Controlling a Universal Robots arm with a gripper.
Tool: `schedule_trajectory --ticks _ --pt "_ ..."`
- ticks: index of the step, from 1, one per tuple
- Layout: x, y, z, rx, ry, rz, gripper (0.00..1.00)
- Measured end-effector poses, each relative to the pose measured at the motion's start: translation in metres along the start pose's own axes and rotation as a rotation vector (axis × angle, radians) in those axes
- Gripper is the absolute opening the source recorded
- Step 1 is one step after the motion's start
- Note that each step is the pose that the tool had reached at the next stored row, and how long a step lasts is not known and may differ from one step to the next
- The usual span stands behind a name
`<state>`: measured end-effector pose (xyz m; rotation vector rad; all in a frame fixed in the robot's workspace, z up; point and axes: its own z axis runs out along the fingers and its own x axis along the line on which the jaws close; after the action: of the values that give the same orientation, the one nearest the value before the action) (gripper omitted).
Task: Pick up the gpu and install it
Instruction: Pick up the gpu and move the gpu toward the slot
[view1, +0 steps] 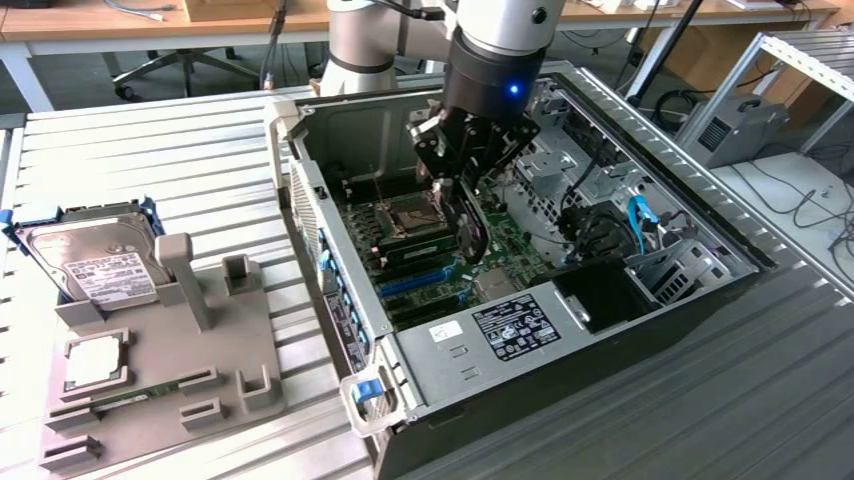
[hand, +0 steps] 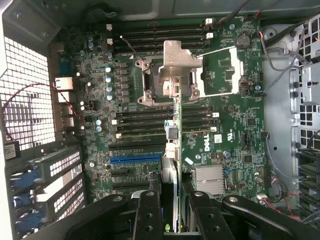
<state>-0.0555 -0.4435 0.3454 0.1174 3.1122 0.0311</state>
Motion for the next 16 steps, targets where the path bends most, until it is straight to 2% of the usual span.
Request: schedule_trajectory --ticks 16 --pt "-0.0063 0.0012 0.0073 -0.0001 0.0000 0.000 0.26"
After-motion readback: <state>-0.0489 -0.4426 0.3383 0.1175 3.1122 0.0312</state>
